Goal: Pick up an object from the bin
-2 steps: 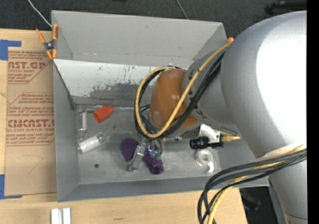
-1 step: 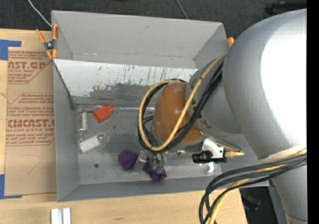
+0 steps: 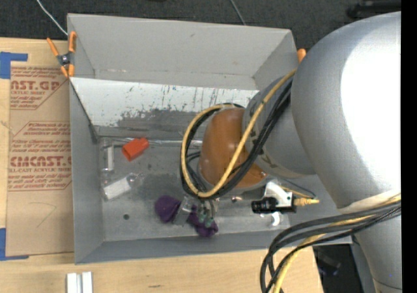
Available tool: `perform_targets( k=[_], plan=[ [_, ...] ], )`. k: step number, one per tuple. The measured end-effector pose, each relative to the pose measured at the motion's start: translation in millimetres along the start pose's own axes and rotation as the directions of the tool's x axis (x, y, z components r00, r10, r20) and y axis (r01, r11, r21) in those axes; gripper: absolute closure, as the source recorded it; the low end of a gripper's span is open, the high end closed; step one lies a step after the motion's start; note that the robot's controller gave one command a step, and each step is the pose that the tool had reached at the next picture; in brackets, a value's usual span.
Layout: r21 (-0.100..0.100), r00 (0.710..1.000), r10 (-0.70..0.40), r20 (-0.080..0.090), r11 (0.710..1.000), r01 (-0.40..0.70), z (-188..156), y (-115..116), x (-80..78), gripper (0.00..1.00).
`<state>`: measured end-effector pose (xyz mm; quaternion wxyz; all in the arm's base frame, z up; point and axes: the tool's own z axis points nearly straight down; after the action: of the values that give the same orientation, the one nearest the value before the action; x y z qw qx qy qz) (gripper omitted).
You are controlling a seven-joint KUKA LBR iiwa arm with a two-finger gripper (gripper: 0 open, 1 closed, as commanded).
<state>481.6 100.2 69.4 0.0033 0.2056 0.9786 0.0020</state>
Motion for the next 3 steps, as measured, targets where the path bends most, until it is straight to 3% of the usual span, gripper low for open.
perform_targets(
  k=[3],
  plan=[
    [0.005,1.0,0.0,-0.008,1.0,0.0,-24,-1,1.8,1.0]
  ],
)
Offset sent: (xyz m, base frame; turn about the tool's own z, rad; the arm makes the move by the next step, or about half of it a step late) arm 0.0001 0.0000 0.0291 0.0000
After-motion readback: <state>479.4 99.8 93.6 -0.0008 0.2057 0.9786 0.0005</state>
